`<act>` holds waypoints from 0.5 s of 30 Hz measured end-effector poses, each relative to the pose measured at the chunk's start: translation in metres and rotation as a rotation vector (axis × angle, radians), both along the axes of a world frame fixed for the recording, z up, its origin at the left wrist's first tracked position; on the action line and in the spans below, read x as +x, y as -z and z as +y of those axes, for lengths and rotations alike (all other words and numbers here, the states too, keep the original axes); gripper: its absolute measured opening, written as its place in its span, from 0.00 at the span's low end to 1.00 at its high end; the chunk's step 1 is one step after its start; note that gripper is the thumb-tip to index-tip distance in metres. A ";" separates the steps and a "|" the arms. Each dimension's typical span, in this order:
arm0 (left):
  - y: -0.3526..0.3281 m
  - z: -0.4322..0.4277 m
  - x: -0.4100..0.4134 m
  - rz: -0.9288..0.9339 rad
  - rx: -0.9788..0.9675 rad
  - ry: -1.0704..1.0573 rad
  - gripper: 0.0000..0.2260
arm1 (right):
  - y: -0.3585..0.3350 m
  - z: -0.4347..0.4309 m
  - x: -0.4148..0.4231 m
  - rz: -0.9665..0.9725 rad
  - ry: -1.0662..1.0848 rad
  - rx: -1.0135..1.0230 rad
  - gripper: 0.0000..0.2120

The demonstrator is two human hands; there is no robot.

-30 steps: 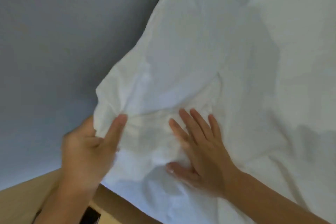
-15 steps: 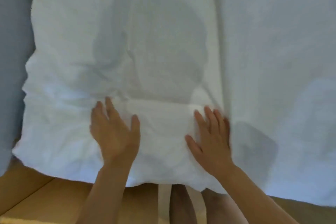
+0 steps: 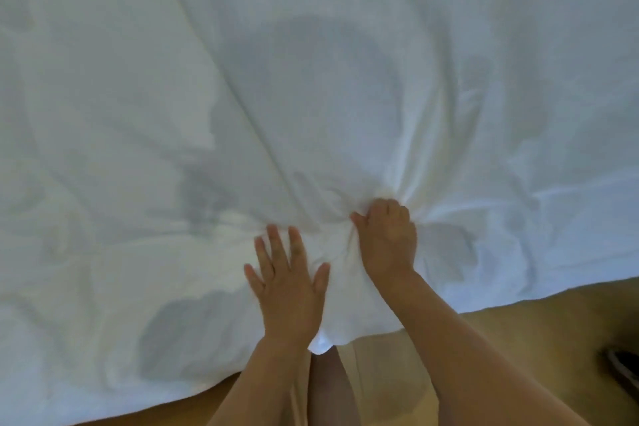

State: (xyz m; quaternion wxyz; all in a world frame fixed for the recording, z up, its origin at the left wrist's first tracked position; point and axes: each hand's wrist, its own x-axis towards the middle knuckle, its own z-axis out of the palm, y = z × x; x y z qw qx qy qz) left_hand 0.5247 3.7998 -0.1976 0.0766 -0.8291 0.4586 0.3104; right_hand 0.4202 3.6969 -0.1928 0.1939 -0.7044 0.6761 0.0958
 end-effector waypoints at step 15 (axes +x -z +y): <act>-0.029 -0.070 -0.159 -0.051 0.212 0.041 0.48 | -0.018 -0.027 -0.170 -0.509 -0.076 0.462 0.16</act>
